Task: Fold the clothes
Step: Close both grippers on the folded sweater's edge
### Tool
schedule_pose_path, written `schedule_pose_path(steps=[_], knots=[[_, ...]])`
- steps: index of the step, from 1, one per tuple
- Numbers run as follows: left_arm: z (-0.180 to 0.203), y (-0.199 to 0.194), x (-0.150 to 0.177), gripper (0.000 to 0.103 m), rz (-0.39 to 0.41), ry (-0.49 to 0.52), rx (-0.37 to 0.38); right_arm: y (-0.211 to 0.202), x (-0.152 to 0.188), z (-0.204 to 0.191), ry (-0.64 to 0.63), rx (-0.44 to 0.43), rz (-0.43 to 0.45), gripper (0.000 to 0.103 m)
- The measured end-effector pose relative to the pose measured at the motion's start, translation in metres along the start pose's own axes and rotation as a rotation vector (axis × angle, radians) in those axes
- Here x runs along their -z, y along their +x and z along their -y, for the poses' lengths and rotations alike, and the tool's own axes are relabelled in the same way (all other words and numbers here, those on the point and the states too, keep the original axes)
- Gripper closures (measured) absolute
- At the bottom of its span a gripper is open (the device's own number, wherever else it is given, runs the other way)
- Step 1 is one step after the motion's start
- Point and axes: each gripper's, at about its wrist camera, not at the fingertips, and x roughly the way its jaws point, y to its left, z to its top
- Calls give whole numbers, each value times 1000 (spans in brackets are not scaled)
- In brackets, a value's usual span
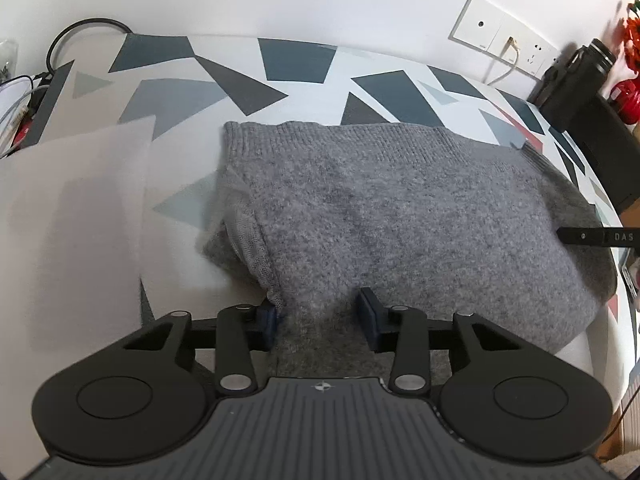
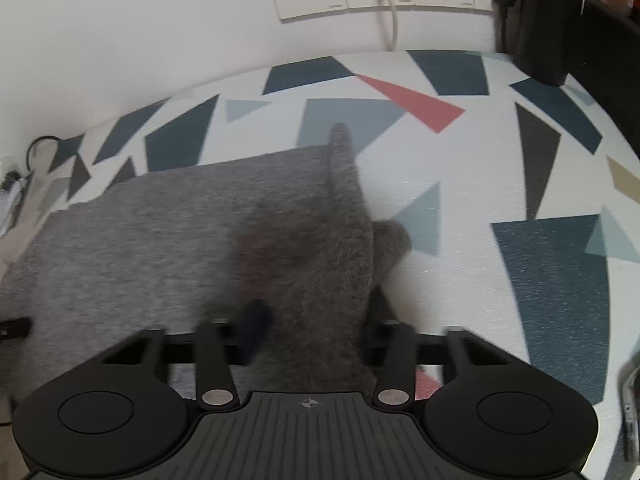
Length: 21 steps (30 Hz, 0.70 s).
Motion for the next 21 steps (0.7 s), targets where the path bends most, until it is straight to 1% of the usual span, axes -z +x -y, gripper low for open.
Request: schedule_pose_path(steps=[3,7,10,17,21], knots=[[0,1,-2,64,-12,-8,2,-2,3,-4,-26,6,0,72],[9,2,-5,64,-18,26,-34,-2,4,-3,-5,-3,0,73],[14,2,-6,64,-16,34,-51,-2,5,-7,-21,8,3,73],[17,2,-4,64,-5,42,-64,-1,6,-3,7,-1,6,72],[15,2,-4,63,-5,29,-61,0,7,0,24,-12,9,72]])
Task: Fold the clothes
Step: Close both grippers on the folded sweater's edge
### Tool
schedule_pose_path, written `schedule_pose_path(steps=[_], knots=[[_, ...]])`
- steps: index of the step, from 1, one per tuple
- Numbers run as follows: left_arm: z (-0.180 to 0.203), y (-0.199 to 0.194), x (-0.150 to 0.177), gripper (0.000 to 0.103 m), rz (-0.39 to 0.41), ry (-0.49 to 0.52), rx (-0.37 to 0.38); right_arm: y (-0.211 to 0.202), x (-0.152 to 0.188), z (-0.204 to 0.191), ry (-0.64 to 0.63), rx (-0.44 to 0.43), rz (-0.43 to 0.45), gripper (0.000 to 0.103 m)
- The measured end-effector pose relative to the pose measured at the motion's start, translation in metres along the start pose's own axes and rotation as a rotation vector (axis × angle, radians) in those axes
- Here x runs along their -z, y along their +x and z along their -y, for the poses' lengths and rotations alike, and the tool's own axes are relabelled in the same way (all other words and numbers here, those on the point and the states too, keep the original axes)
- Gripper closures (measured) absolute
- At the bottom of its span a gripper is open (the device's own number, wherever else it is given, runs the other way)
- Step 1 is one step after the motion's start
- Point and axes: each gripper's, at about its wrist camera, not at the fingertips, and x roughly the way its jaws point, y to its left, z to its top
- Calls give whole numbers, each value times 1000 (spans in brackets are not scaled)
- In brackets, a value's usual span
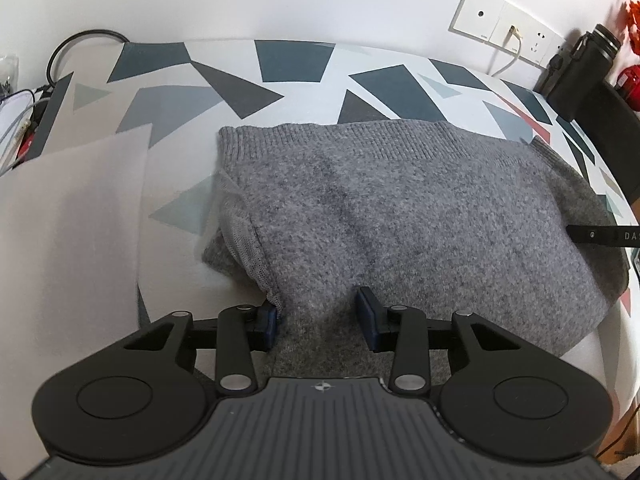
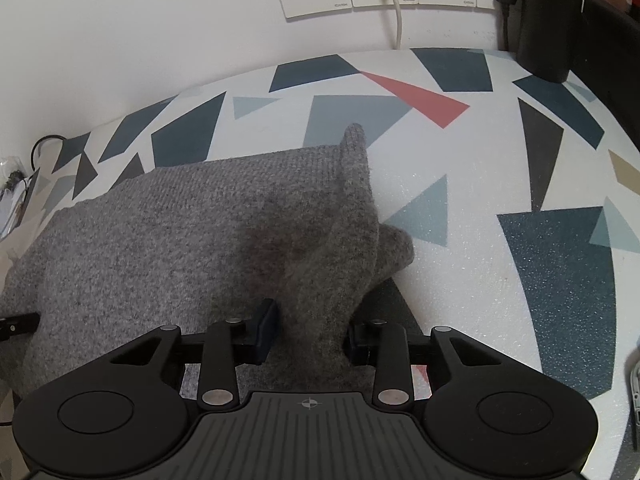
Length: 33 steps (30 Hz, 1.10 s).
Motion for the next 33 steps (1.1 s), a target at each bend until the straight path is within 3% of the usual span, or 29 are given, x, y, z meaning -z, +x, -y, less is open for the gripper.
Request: schedule_pose_path(steps=[25,33], knots=[[0,3,3,65,-11,-178,25,4,9,-24,12,-12,7,72],[25,8,8,65,-10,-150,61,9,12,-51,-25,-46,-17,73]])
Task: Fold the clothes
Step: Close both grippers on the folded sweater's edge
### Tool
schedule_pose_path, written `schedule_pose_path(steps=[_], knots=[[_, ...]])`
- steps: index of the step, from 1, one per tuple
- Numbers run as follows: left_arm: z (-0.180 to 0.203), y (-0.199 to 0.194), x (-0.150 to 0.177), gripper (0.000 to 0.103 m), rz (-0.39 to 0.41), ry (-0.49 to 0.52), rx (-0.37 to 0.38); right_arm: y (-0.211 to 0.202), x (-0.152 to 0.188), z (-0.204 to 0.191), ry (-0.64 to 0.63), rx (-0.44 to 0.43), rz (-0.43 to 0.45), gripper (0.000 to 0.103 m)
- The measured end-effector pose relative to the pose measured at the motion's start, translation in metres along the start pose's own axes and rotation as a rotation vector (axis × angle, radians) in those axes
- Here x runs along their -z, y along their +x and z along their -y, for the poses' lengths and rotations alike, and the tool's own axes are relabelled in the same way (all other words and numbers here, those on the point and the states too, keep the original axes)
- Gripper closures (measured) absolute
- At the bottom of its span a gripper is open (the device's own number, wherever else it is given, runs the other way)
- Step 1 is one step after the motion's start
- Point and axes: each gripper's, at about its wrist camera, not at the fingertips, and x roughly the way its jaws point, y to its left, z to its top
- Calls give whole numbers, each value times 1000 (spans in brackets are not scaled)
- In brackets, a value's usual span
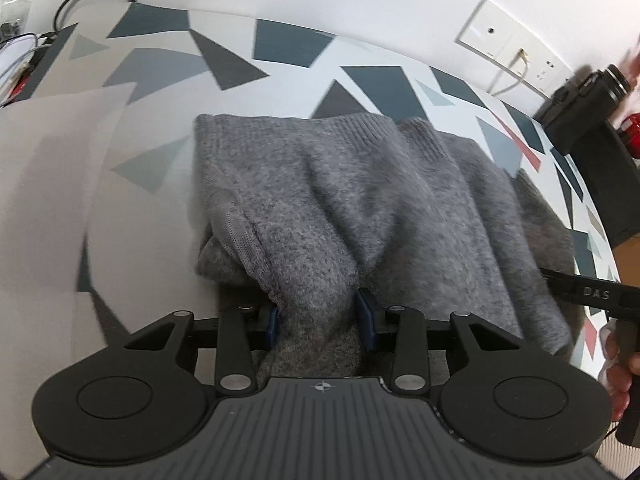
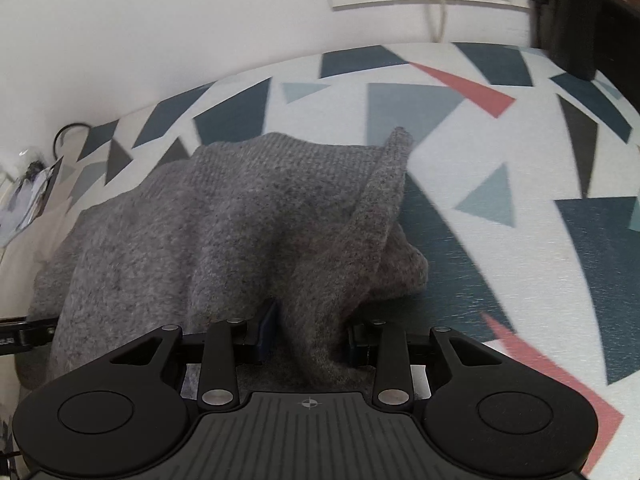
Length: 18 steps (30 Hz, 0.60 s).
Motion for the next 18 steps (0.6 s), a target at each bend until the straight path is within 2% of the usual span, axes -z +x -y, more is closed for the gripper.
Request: schedule_pose_path(steps=[8,11,14,18], knots=[[22,7,0,75,-16,76,47,6,1,-34,-48,-68,-34,76],[27,6,4,77,1,106,40,7,2,-47,-84,-71,-39,79],[25,6,6,77,15,94,46,7,3,-51,-108,-75,-34,79],[36,1,11,81,52,169,26,3,8,-56,-132,-73,-4,81]])
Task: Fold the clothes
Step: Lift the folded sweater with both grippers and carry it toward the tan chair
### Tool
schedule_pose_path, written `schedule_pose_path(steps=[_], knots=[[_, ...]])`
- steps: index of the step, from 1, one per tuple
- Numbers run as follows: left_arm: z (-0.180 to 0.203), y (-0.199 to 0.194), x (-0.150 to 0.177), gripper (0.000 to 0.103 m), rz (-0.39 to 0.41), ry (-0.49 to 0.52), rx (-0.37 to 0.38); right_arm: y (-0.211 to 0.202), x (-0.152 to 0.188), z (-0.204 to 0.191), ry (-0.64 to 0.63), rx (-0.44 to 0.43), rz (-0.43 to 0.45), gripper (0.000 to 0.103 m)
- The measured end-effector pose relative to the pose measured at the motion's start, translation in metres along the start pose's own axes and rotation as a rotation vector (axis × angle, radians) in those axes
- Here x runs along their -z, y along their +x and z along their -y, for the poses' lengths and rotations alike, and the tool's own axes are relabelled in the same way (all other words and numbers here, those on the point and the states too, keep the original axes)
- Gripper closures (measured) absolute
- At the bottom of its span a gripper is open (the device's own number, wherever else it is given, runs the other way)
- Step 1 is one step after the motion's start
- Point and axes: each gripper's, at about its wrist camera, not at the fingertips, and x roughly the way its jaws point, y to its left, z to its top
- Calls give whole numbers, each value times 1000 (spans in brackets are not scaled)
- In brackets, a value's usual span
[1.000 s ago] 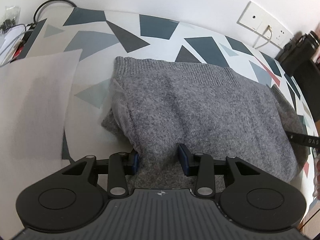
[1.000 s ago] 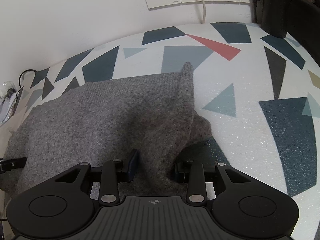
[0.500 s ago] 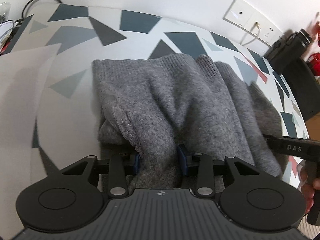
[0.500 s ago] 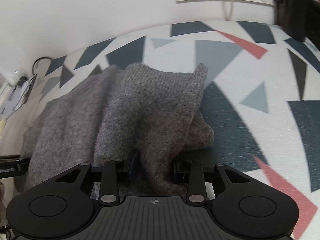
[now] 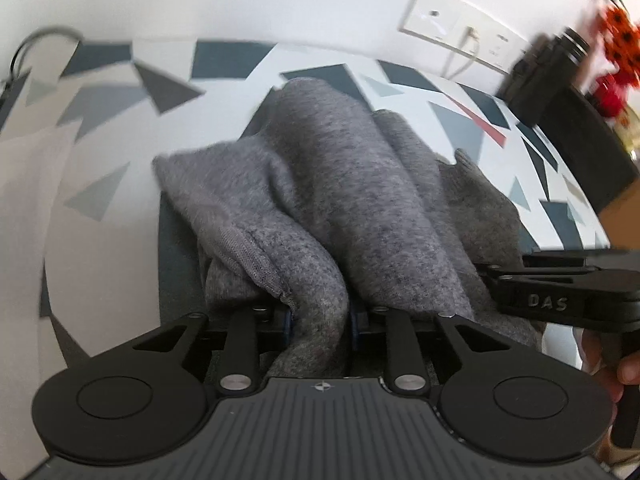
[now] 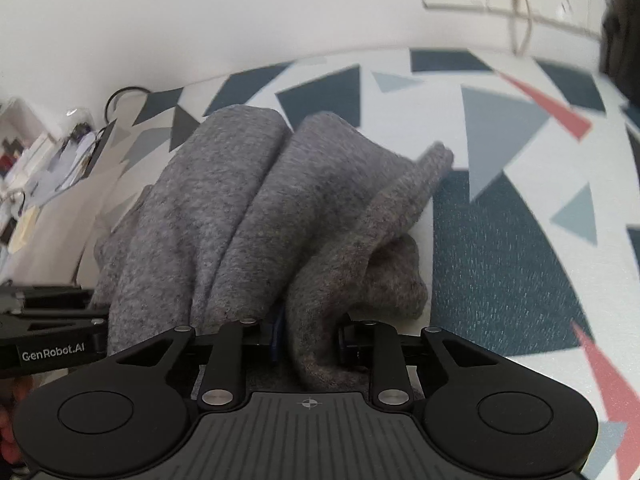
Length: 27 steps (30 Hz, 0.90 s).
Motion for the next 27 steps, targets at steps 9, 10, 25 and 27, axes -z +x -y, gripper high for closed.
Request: schedule_pose_path(steps=[9,10,25,27], knots=[[0,-25,1,82,62,-4,9,-22,9,-14,-48,-27,106,83],[1,-30,0,82,73,-5,9,-25,8,-16,-49,-28,115,83],[-15,-125,24,81,273,-89,-48,-74,-5,-74,-130,-95,208,84],[-25,-147,36,81,311,-122,-69,-80,-4,-95,-169,-116,217,84]])
